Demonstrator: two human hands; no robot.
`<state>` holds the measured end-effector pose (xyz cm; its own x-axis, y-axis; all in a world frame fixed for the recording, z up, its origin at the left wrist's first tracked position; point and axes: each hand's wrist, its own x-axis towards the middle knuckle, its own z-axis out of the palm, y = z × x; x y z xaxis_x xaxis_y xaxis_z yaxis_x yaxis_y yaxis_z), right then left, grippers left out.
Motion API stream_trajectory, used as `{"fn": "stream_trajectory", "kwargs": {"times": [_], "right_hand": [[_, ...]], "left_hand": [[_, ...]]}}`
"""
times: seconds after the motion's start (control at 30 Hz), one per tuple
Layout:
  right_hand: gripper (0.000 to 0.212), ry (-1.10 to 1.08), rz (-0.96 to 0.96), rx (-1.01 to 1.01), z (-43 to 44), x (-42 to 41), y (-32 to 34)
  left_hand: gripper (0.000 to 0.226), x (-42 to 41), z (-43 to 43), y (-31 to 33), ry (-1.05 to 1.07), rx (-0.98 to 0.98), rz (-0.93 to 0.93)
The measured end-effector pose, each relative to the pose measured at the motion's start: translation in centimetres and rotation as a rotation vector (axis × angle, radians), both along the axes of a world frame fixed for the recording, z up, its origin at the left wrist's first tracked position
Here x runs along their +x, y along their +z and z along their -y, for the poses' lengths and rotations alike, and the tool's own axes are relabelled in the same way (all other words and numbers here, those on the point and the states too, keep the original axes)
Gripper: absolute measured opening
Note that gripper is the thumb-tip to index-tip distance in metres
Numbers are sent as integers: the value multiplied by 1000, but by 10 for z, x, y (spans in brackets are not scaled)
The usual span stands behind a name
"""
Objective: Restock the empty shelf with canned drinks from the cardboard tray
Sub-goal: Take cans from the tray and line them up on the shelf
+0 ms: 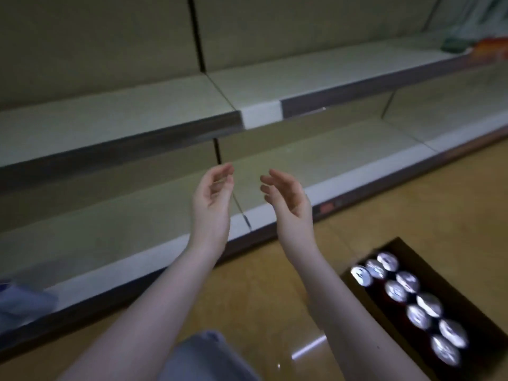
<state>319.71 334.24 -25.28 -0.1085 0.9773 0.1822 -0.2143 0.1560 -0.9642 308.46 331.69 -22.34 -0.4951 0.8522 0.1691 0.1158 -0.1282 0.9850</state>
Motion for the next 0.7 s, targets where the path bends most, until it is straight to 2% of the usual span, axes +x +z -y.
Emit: {"fn": "stream_trajectory", "kwargs": {"times": [0.17, 0.37, 0.6, 0.7], "right_hand": [[22, -241, -25, -179, -3, 108, -66], [22, -442, 132, -355, 3, 208, -128], [16, -475, 273, -539, 1, 251, -184], [25, -452, 412, -592, -3, 256, -200]], "left_hand": [[23, 105, -14, -53, -190, -134, 15], [26, 194, -16, -95, -409, -249, 24], [24, 239, -11, -124, -485, -344, 11], [24, 246, -11, -129, -485, -370, -18]]}}
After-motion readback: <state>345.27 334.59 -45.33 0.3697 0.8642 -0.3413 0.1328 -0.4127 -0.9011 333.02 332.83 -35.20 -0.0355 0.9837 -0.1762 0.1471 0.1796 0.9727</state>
